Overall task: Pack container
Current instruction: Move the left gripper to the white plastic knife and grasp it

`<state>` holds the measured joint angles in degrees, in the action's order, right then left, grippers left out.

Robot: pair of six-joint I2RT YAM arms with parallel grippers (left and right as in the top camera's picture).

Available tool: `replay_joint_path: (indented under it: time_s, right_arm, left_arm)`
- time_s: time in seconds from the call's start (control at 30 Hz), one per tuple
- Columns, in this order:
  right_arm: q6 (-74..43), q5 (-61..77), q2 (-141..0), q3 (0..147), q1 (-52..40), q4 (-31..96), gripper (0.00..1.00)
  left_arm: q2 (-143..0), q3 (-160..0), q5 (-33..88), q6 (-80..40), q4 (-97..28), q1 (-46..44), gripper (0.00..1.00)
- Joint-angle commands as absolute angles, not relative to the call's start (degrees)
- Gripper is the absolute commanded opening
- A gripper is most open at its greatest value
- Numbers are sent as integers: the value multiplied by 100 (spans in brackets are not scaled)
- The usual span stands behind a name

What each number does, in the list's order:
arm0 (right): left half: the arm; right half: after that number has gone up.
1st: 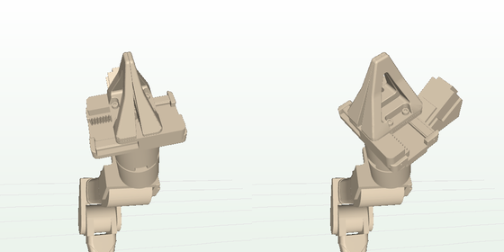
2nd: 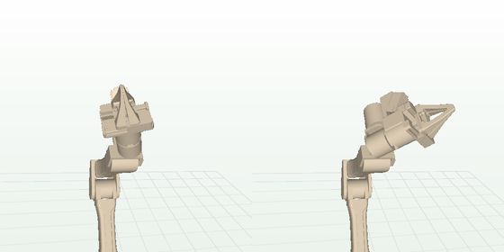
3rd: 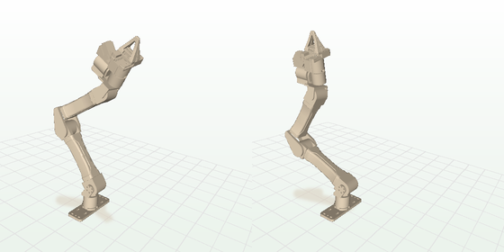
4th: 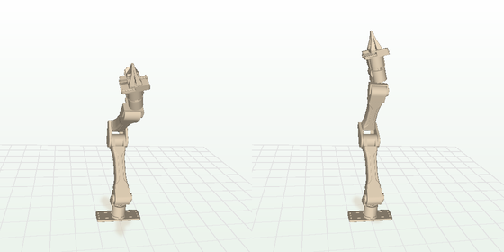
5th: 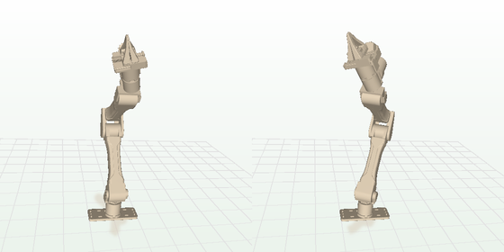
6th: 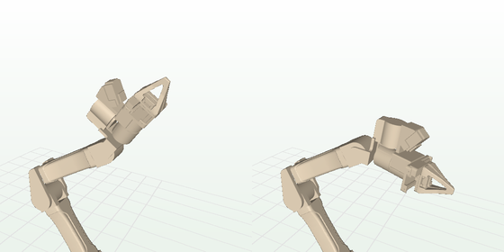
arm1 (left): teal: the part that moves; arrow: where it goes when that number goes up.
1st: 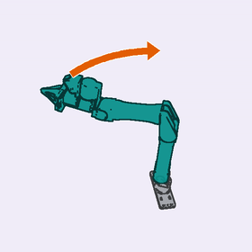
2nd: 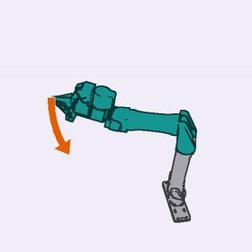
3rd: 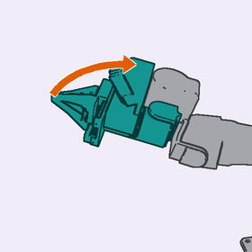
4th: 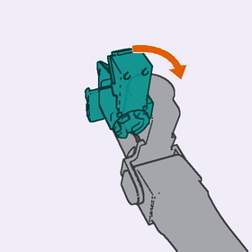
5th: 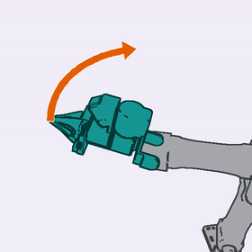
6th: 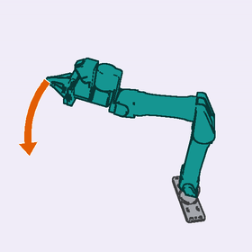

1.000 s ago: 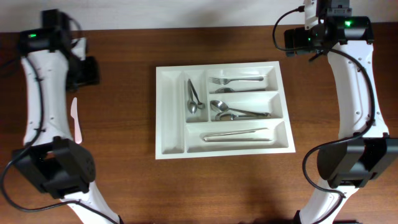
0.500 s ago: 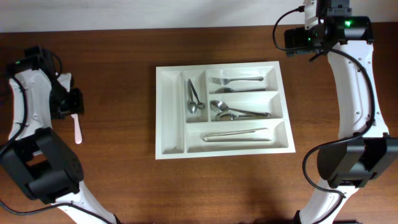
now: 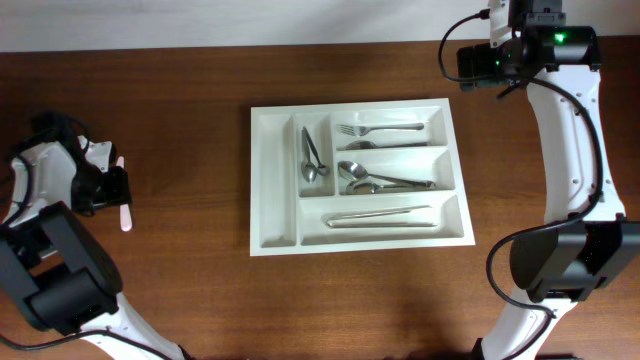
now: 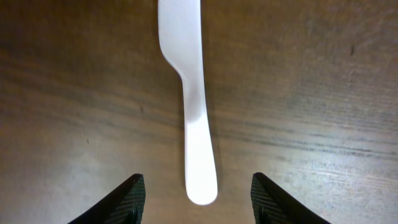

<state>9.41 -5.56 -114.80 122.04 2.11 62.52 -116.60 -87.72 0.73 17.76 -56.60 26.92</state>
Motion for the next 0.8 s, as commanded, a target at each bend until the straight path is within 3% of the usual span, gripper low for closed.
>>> replay_joint_path:
  time_s: [0.0,0.43,0.7,0.77]
  right_arm:
    - [913,-607,-11432,12302,217,6235,99]
    - [913,-604,-11432,12302,217,6235,99]
    - [913,-604,-11432,12302,217,6235,99]
    - [913,-604,-11432,12302,217,6235,99]
  left_arm:
    - [-11633,-8735,582,2134,-5483,2755,57]
    - [-11992,-8724,580,2093,-5120,2755,57]
    - [-12538,-8724,587,1824,-5183,2755,49]
    - [-12569,-8724,681,1737,-5183,2755,39]
